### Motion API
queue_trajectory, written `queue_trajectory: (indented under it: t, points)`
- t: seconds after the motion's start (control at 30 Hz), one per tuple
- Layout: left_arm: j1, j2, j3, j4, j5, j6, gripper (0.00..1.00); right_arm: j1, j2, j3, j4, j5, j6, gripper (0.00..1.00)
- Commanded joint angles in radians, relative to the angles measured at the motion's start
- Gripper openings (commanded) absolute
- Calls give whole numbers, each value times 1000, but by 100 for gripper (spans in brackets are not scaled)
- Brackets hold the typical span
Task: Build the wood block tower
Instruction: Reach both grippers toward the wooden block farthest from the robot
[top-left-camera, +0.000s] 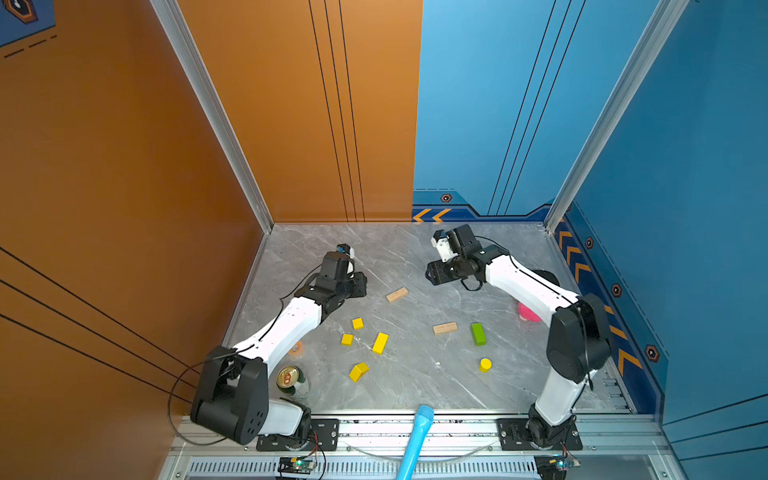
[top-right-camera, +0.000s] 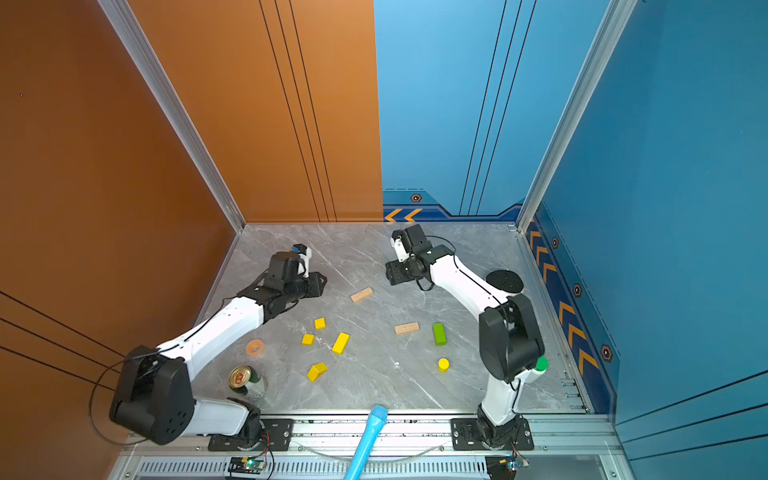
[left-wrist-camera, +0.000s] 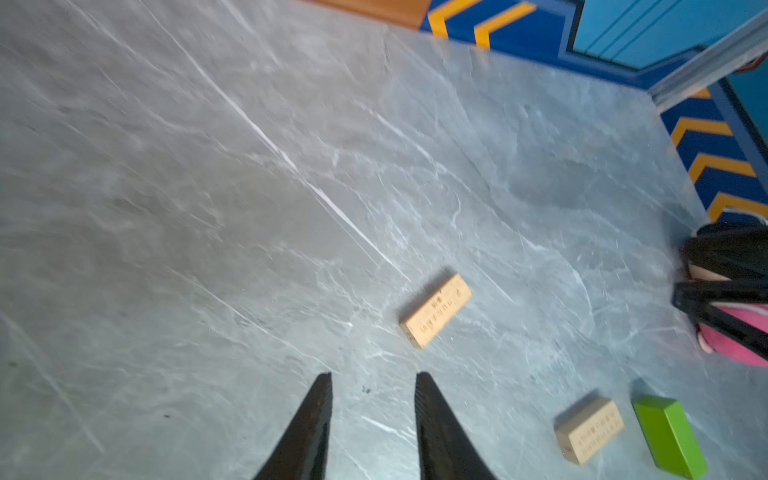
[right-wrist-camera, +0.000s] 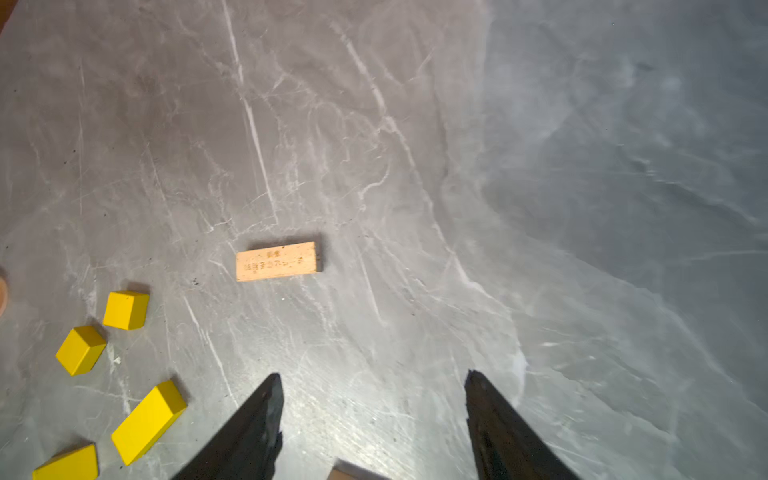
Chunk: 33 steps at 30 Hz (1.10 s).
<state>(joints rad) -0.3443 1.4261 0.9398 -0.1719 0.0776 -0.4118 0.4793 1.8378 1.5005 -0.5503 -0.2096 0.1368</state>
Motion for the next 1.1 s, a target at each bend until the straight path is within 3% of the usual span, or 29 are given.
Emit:
queue_trajectory:
  t: [0.0, 0.3, 0.53, 1.07]
  points:
    - [-27, 73, 32, -92, 77, -99, 36, 13, 75, 75, -70, -145, 55, 72]
    - [-42, 288, 115, -56, 263, -207, 40, 18, 261, 197, -62, -256, 116, 69]
    - [-58, 357, 131, 18, 280, -251, 42, 17, 353, 270, -57, -301, 143, 67]
    - [-62, 466, 184, 23, 292, -273, 33, 16, 488, 386, -56, -354, 208, 55]
